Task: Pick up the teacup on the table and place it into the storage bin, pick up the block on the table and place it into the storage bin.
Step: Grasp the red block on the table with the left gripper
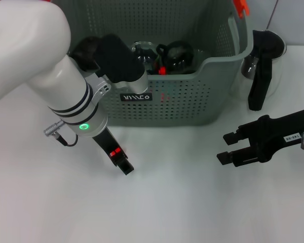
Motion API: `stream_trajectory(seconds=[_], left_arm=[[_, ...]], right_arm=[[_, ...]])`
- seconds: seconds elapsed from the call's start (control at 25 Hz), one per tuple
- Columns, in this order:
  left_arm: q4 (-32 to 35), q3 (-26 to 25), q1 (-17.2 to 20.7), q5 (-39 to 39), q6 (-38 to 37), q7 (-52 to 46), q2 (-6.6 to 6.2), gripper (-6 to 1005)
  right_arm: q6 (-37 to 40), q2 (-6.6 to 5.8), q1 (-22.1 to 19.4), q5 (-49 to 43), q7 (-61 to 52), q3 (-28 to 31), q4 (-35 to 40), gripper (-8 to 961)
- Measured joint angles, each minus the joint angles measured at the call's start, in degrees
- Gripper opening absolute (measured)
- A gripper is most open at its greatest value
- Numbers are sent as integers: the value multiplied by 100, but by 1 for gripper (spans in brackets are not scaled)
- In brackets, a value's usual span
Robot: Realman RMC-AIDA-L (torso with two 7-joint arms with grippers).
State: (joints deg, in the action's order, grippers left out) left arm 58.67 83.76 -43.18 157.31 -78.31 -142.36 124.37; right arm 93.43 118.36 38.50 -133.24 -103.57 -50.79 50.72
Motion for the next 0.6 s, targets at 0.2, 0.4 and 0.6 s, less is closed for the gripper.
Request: stream_trajectory(seconds=[0.2, 0.4, 0.6], left_arm=[[-86, 0, -42, -28, 4, 7, 8, 874], [-89, 0, -49, -40, -31, 18, 13, 814], [-69, 132, -54, -58, -80, 12, 18, 782]], right_arm=[[0, 2, -1, 0, -2, -7, -1, 659], [0, 1, -11, 0, -4, -2, 0, 659], [0, -3, -15, 0, -5, -1, 0, 658]])
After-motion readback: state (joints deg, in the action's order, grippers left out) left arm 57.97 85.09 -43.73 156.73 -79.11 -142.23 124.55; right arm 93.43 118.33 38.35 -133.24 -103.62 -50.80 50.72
